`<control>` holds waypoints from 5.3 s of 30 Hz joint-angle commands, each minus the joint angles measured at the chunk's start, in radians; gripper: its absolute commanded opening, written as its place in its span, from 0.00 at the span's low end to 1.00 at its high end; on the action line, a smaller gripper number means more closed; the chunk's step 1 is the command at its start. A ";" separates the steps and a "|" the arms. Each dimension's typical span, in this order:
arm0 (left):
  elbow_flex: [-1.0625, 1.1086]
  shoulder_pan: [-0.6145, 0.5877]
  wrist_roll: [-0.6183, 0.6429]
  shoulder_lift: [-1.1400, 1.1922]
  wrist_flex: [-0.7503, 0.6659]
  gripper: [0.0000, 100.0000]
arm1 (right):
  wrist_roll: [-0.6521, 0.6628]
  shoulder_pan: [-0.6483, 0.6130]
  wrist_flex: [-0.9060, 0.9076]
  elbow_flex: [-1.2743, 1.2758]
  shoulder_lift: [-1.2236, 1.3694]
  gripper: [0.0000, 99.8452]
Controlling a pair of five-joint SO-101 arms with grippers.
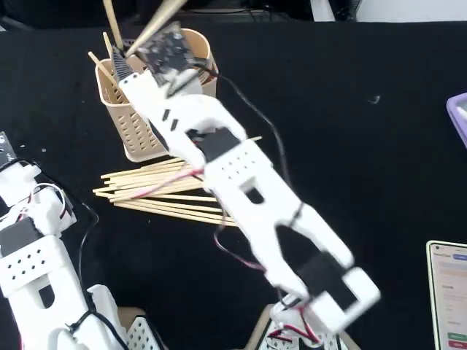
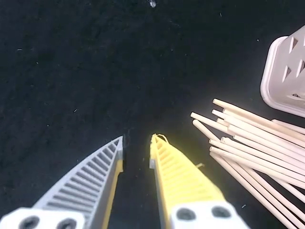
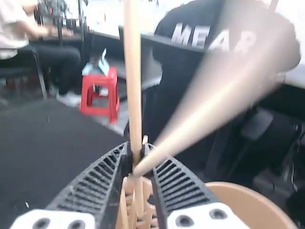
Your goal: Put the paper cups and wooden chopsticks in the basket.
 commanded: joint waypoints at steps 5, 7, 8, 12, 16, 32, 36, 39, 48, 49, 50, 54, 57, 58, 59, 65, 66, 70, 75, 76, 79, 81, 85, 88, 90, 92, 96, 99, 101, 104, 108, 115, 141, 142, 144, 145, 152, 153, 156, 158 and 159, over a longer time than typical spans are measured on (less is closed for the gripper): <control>-0.008 0.001 -0.003 -0.017 -0.005 0.10 | 0.002 0.003 -0.026 -0.148 0.202 0.01; -0.008 0.001 -0.003 -0.017 -0.005 0.10 | 0.002 0.005 -0.026 -0.150 0.225 0.01; -0.008 0.001 -0.003 -0.017 -0.005 0.10 | 0.002 0.006 -0.025 -0.150 0.232 0.01; -0.008 0.001 -0.003 -0.017 -0.005 0.10 | -0.002 0.006 0.103 -0.177 0.219 0.07; -0.008 0.001 -0.003 -0.017 -0.006 0.10 | -0.005 0.003 0.301 -0.263 0.186 0.18; -0.008 0.001 -0.003 -0.017 -0.006 0.10 | 0.011 0.008 1.280 -0.524 -0.143 0.18; -0.008 -0.002 -0.003 -0.017 -0.008 0.10 | 0.127 0.008 1.350 -0.305 -0.151 0.18; -0.008 -0.005 -0.003 -0.017 -0.008 0.10 | 0.196 0.025 1.209 -0.015 -0.182 0.18; -0.008 -0.001 -0.003 -0.017 -0.009 0.10 | 0.347 -0.009 0.783 0.542 -0.213 0.17; -0.010 -0.001 -0.003 -0.017 -0.009 0.10 | 0.362 -0.012 0.775 0.549 -0.194 0.17; -0.010 -0.002 -0.003 -0.017 -0.009 0.10 | 0.376 -0.018 0.764 0.552 -0.173 0.17; -0.012 -0.004 -0.003 -0.017 -0.009 0.10 | 0.420 -0.026 0.736 0.533 -0.062 0.17; -0.012 -0.005 -0.003 -0.017 -0.009 0.10 | 0.437 -0.028 0.744 0.504 0.004 0.17; -0.012 -0.005 -0.003 -0.017 -0.009 0.10 | 0.445 -0.031 0.744 0.499 0.022 0.17; -0.012 -0.004 -0.003 -0.017 -0.009 0.10 | 0.454 -0.031 0.746 0.498 0.035 0.17; -0.010 -0.001 -0.003 -0.017 -0.009 0.10 | 0.460 -0.029 0.760 0.496 0.041 0.00; -0.010 -0.001 -0.003 -0.017 -0.009 0.10 | 0.460 -0.028 0.761 0.498 0.035 0.02; -0.010 -0.002 -0.003 -0.017 -0.009 0.10 | 0.460 -0.025 0.829 0.501 -0.031 0.01; -0.010 -0.002 -0.003 -0.017 -0.009 0.10 | 0.460 -0.025 0.948 0.503 -0.177 0.01; -0.010 -0.002 -0.003 -0.017 -0.009 0.10 | 0.460 -0.025 0.962 0.503 -0.197 0.01; -0.010 -0.002 -0.003 -0.017 -0.009 0.10 | 0.460 -0.026 0.964 0.532 -0.242 0.01; -0.010 -0.004 -0.003 -0.017 -0.009 0.10 | 0.460 -0.026 0.971 0.547 -0.260 0.01; -0.010 -0.002 -0.003 -0.017 -0.009 0.10 | 0.465 0.005 0.996 0.562 -0.315 0.01; -0.010 -0.001 -0.003 -0.017 -0.009 0.10 | 0.466 0.058 1.026 0.561 -0.401 0.01; -0.010 -0.001 -0.003 -0.017 -0.009 0.10 | 0.479 0.095 1.048 0.559 -0.484 0.01; -0.010 -0.001 -0.003 -0.017 -0.009 0.10 | 0.517 0.124 1.088 0.559 -0.581 0.01; -0.012 -0.002 -0.003 -0.017 -0.009 0.10 | 0.535 0.147 1.163 0.559 -0.779 0.01; -0.012 -0.002 -0.003 -0.017 -0.009 0.10 | 0.535 0.157 1.194 0.559 -0.901 0.01; -0.012 -0.004 -0.003 -0.017 -0.009 0.10 | 0.535 0.157 1.200 0.561 -0.966 0.01; -0.012 -0.004 -0.003 -0.017 -0.009 0.10 | 0.535 0.157 1.198 0.561 -1.018 0.01; -0.012 -0.004 -0.003 -0.017 -0.009 0.10 | 0.537 0.163 1.200 0.565 -1.020 0.01; -0.012 -0.004 -0.003 -0.017 -0.009 0.10 | 0.531 0.175 1.191 0.590 -1.020 0.01; -0.012 0.001 -0.003 -0.017 -0.009 0.10 | 0.529 0.308 0.922 1.165 -1.017 0.13; -0.012 0.001 -0.003 -0.017 -0.009 0.10 | 0.529 0.305 0.918 1.165 -1.017 0.13; -0.012 0.001 -0.003 -0.017 -0.009 0.10 | 0.502 0.278 0.916 1.156 -1.017 0.13; -0.013 0.001 -0.003 -0.017 -0.009 0.10 | 0.480 0.258 0.916 1.152 -1.017 0.13; -0.012 0.001 -0.003 -0.017 -0.009 0.10 | 0.390 0.032 0.905 1.070 -0.855 0.18; -0.012 0.001 -0.003 -0.017 -0.009 0.10 | 0.377 0.015 0.888 1.050 -0.811 0.20; -0.008 0.001 -0.003 -0.017 -0.009 0.10 | 0.371 0.014 0.818 0.995 -0.657 0.21; -0.008 0.001 -0.003 -0.017 -0.009 0.10 | 0.368 0.014 0.769 0.963 -0.555 0.21; -0.008 0.001 -0.003 -0.017 -0.009 0.10 | 0.368 0.014 0.752 0.944 -0.510 0.21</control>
